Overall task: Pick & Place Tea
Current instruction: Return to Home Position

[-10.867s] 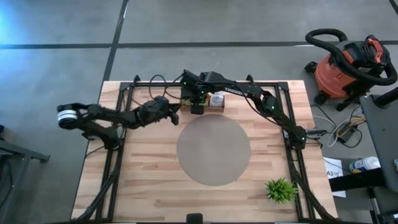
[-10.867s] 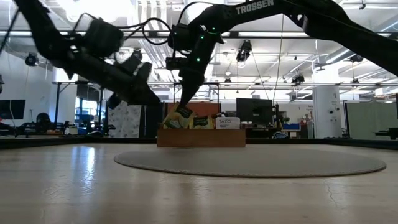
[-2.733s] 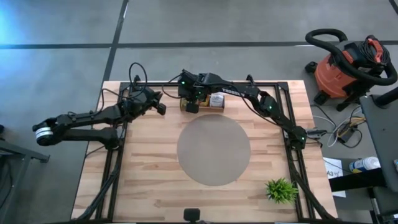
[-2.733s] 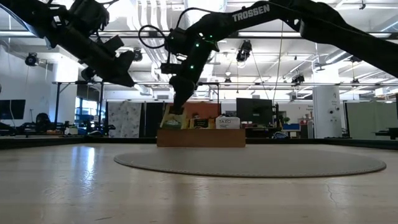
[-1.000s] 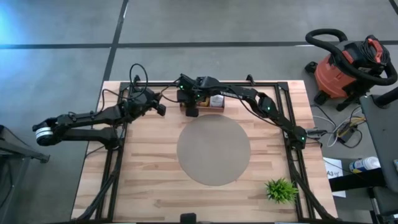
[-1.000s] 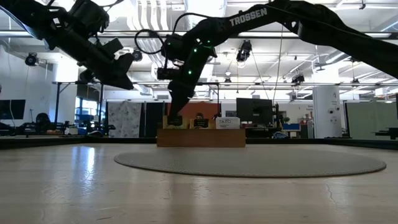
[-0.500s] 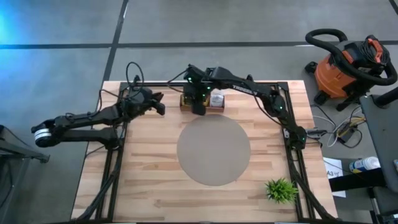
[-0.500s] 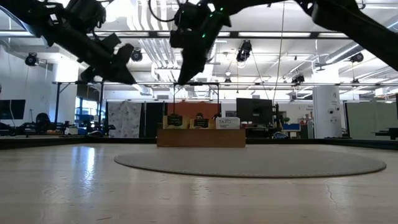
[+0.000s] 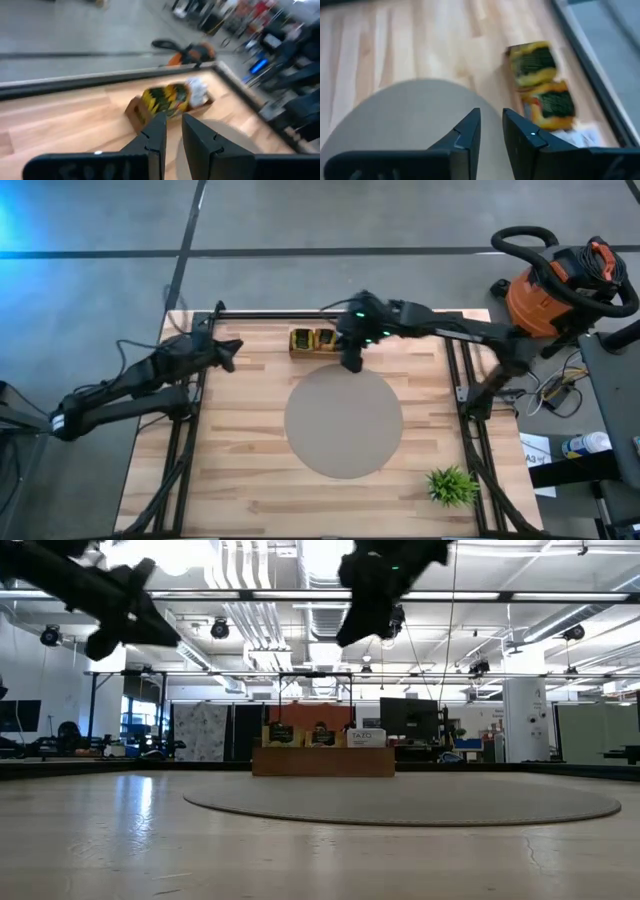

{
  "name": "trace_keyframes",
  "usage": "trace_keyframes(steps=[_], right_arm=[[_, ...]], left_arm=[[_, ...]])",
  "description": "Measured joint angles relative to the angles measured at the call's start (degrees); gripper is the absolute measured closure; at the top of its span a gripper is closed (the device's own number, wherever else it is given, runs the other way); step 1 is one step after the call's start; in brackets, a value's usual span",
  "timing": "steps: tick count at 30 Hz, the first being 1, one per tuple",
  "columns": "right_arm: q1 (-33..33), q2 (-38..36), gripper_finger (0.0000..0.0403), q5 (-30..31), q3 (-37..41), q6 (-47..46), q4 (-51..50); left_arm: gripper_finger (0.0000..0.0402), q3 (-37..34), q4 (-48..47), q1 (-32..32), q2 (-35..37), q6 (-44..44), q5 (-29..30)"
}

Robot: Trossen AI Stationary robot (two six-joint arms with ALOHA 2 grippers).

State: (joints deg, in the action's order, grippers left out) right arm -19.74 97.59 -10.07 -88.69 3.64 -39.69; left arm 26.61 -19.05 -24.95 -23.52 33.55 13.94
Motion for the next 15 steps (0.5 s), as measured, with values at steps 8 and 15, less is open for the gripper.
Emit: trace_keyframes(steps=[8,15], right_arm=[[0.39,-18.55,0.0332,2.67,24.27,-10.25,13.43],[0.76,-29.06,0.0329,2.55,36.62,-19.3,13.82]], left_arm=[[0.0347,-1.54,-2.95,0.0,11.42,-1.77,-10.67],[0.0347,-5.89,-3.0,0.01,17.35,-0.67,-14.35]])
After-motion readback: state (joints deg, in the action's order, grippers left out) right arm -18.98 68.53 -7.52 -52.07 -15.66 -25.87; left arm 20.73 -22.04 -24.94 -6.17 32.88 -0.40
